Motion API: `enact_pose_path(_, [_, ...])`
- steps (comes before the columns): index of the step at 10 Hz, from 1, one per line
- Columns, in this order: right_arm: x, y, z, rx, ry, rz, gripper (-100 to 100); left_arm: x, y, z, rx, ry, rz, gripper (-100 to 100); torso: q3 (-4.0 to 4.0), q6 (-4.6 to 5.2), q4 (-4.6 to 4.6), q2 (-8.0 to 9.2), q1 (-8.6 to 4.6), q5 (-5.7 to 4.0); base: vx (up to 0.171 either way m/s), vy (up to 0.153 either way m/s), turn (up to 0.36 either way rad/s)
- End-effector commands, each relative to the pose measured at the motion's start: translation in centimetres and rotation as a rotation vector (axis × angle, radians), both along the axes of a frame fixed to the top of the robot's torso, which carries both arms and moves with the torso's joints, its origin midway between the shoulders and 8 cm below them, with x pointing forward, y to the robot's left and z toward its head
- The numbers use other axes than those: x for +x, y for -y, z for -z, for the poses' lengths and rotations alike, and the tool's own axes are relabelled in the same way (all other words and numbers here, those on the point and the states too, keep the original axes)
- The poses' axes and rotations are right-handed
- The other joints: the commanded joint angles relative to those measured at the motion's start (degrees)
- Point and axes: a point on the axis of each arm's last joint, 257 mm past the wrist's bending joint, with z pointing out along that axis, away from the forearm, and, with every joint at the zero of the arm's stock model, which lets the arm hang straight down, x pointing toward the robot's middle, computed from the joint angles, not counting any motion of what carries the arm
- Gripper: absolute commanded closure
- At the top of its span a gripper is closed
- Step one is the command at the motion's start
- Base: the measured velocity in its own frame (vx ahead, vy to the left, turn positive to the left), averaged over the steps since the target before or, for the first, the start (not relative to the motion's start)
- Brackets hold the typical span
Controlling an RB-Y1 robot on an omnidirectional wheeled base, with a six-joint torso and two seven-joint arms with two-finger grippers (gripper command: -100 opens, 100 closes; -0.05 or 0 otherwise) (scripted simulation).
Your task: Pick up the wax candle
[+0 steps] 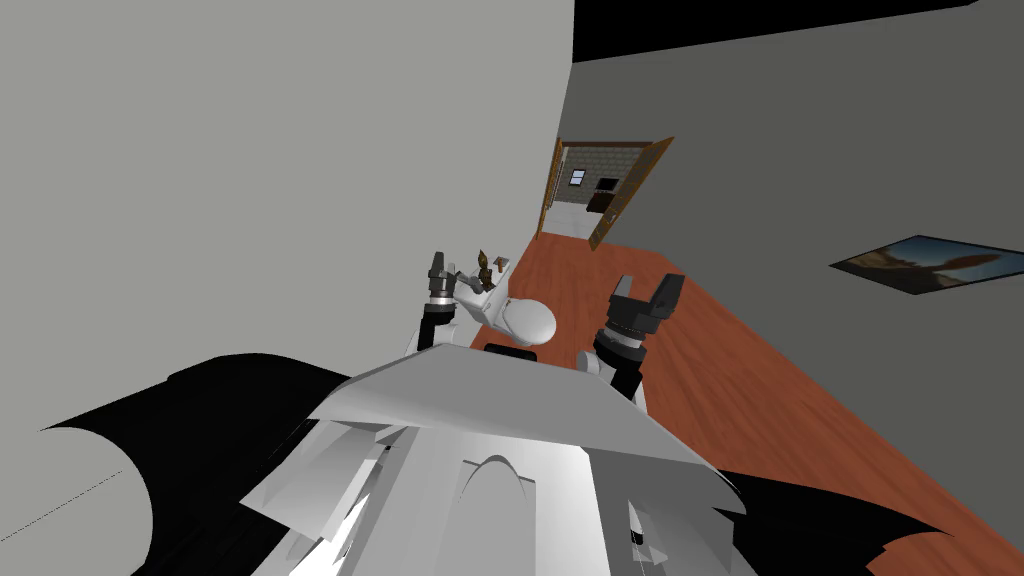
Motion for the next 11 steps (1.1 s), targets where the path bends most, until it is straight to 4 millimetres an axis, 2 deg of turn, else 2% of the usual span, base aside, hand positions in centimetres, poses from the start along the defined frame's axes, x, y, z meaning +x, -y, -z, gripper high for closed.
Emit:
enact_pose_path(1, [0.0,0.0,0.0,0.000,0.000,0.000,0,1.0,-0.3,1.3,0.022,-0.048,0.007,-100,0.00,0.00,0.00,0.00,0.00,0.00,-0.020,-0.014,0.057])
enact_pose_path(5, [0.0,0.0,0.0,0.000,0.000,0.000,0,4.1,-2.0,5.8,0.050,-0.203,0.003,-100,0.06,0.00,0.02,0.11,-0.07,-0.01,-0.037,-0.026,0.070])
enact_pose_path(6, [0.0,0.0,0.0,0.000,0.000,0.000,0,4.2,-2.0,5.9,0.050,-0.205,0.002,-100,0.07,-0.01,0.03,0.13,-0.07,-0.01,-0.025,-0.015,0.025])
enact_pose_path(8, [0.0,0.0,0.0,0.000,0.000,0.000,0,6.1,-3.5,8.7,0.050,-0.298,-0.011,-100,0.04,0.00,0.02,0.07,-0.01,0.00,-0.027,-0.011,0.067])
enact_pose_path(11, [0.0,0.0,0.0,0.000,0.000,0.000,0,7.3,-4.5,10.9,0.042,-0.367,-0.022,-100,0.05,0.00,0.02,0.08,-0.03,0.00,-0.024,-0.010,0.037])
